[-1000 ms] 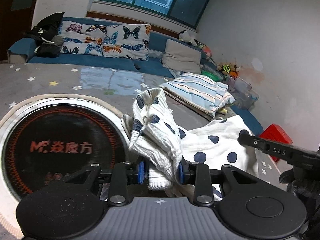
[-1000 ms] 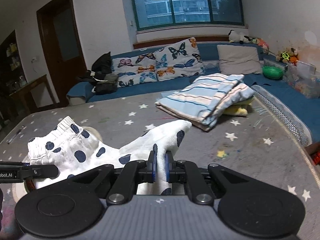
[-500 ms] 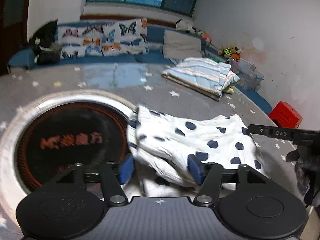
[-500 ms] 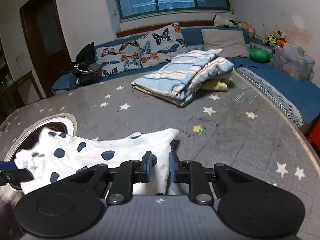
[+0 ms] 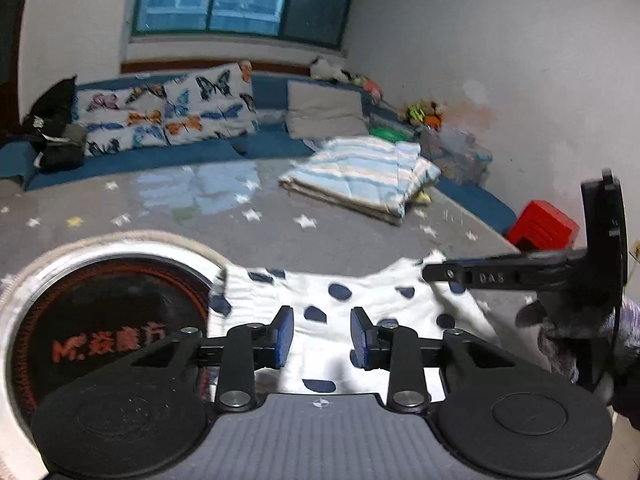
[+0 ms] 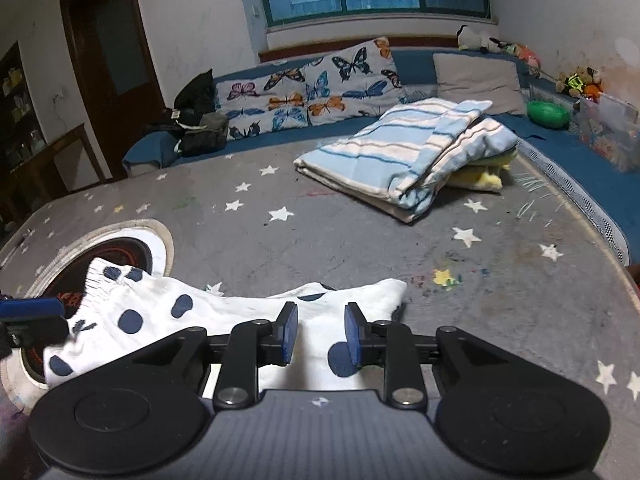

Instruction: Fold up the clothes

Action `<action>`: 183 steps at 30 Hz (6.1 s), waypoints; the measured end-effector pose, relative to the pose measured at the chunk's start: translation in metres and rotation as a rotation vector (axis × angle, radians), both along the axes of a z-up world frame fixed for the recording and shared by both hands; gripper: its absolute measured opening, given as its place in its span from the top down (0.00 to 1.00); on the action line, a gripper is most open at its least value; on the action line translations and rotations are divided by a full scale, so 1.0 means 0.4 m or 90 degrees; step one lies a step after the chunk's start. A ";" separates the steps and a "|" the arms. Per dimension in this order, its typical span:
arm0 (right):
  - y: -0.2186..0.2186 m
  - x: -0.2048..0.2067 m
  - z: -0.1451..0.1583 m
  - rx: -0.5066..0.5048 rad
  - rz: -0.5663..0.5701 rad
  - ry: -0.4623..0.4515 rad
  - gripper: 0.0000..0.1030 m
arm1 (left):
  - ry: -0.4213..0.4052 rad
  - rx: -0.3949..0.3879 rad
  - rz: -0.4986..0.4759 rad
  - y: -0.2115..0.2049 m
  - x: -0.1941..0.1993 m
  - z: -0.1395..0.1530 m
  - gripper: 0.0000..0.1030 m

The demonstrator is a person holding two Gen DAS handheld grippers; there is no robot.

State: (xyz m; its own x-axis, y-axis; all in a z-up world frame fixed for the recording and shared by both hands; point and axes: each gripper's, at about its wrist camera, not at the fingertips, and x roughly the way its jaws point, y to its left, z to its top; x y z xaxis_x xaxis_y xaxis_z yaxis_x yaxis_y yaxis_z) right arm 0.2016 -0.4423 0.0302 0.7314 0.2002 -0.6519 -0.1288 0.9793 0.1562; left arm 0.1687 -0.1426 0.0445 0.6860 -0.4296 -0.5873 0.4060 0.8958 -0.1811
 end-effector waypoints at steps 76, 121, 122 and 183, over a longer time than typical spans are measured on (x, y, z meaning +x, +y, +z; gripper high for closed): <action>0.051 -0.352 0.015 0.007 0.058 -0.062 0.33 | 0.015 0.015 -0.018 0.003 -0.072 -0.056 0.49; 0.120 -0.446 -0.014 0.011 -0.059 -0.047 0.00 | -0.007 0.015 0.003 0.086 -0.217 -0.034 0.00; 0.126 -0.448 -0.015 0.005 -0.061 -0.048 0.00 | -0.005 0.015 0.003 0.088 -0.220 -0.036 0.00; 0.190 -0.507 -0.035 0.002 -0.107 -0.037 0.00 | 0.013 0.020 0.001 0.085 -0.316 -0.066 0.00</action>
